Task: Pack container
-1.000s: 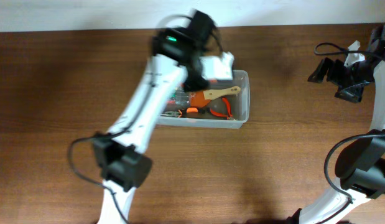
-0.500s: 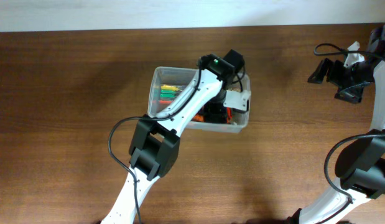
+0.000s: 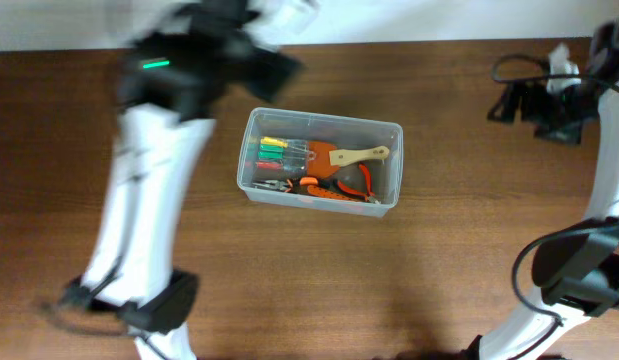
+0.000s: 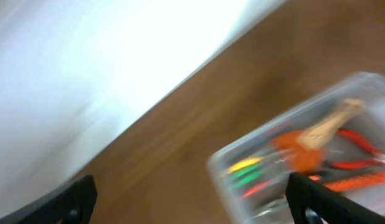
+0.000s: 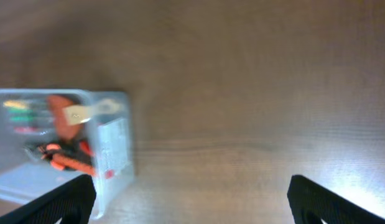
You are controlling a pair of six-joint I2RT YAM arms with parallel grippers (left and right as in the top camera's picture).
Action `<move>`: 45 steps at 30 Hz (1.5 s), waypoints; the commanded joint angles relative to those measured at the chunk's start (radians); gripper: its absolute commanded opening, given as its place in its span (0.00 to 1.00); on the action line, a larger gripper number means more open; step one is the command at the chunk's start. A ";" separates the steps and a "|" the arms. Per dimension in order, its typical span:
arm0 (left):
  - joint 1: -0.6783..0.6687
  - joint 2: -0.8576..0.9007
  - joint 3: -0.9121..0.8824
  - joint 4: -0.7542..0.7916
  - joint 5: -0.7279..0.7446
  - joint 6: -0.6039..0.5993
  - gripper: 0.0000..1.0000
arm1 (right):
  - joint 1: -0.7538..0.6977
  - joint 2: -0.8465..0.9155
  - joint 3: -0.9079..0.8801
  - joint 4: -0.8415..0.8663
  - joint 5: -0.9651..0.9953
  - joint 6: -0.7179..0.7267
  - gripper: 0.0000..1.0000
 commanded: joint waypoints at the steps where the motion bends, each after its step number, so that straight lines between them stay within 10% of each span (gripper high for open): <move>1: 0.175 -0.042 -0.001 -0.089 -0.103 -0.120 0.99 | 0.111 -0.118 0.200 -0.020 0.044 -0.048 0.98; 12: 0.536 -0.020 -0.003 -0.290 0.011 -0.120 0.99 | 0.335 -0.348 0.514 -0.023 0.053 -0.047 0.98; 36: 0.547 -0.020 -0.002 -0.290 0.011 -0.120 0.99 | 0.343 -0.481 0.509 -0.195 0.050 -0.037 0.98; 41: 0.547 -0.020 -0.002 -0.290 0.011 -0.120 0.99 | 0.343 -0.643 0.383 -0.171 0.113 -0.048 0.98; 45: 0.547 -0.020 -0.003 -0.290 0.011 -0.120 0.99 | 0.343 -0.941 -0.063 0.117 0.232 -0.048 0.99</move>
